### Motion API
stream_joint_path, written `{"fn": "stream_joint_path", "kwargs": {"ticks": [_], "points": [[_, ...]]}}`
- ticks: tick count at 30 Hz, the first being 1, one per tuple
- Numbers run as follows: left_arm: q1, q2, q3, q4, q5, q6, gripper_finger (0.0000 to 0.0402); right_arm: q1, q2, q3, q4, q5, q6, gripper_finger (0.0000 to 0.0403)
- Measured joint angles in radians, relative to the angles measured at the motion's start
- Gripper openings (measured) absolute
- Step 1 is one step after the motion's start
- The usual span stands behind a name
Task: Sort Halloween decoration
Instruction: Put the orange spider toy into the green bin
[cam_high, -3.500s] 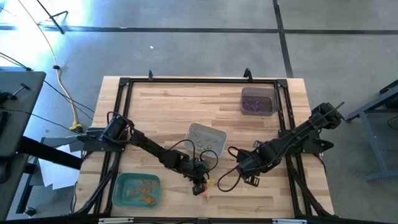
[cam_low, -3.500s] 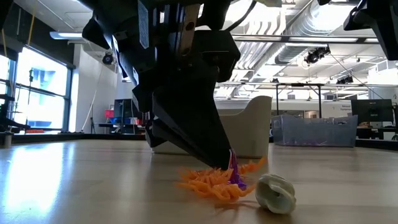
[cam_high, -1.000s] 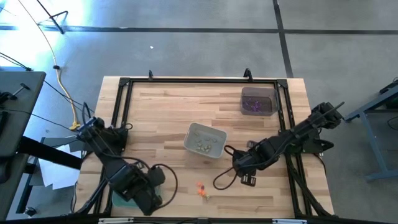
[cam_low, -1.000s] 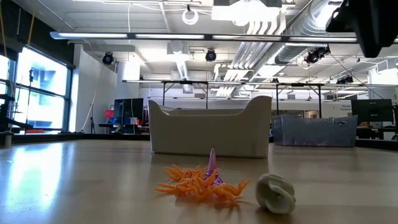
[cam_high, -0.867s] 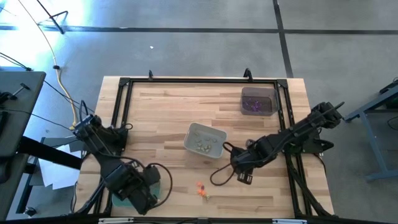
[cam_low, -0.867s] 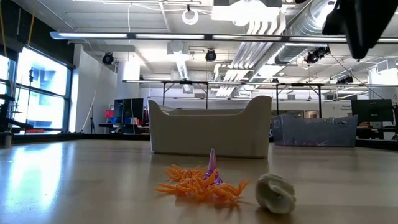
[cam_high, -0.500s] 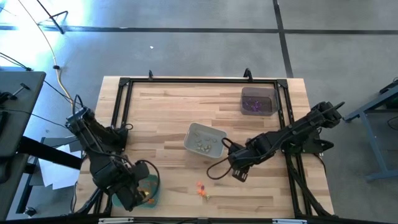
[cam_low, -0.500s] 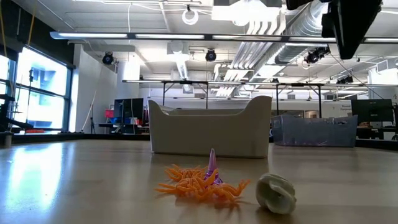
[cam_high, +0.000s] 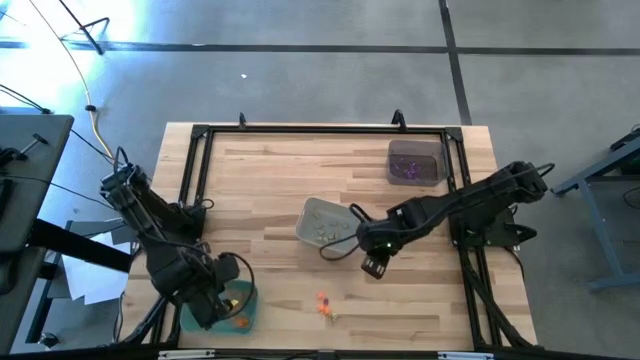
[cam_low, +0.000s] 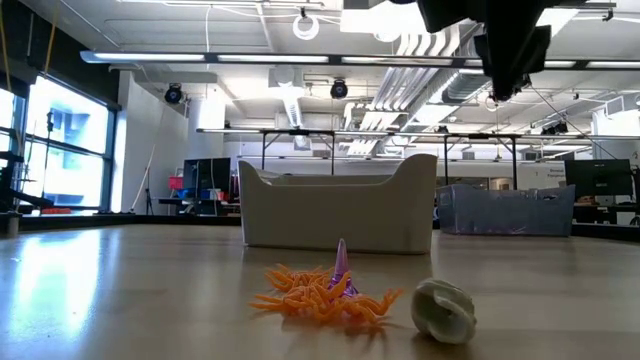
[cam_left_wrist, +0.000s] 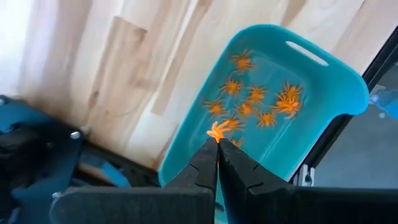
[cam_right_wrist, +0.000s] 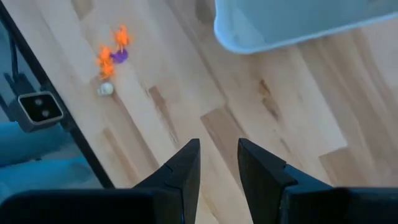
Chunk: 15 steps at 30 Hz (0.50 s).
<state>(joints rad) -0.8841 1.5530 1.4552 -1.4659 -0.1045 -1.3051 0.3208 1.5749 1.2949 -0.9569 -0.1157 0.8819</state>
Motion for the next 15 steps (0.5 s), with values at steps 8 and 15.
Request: {"fn": "stream_joint_path", "kwargs": {"ticks": [8, 15], "points": [[0.000, -0.002, -0.134, 0.251, 0.000, 0.007, 0.0000, -0.061, 0.000, 0.000, 0.066, 0.018, -0.074, 0.0100], [0.000, -0.002, -0.259, 0.441, -0.003, -0.023, 0.0000, -0.086, 0.000, 0.000, 0.103, 0.019, -0.102, 0.0100]]}}
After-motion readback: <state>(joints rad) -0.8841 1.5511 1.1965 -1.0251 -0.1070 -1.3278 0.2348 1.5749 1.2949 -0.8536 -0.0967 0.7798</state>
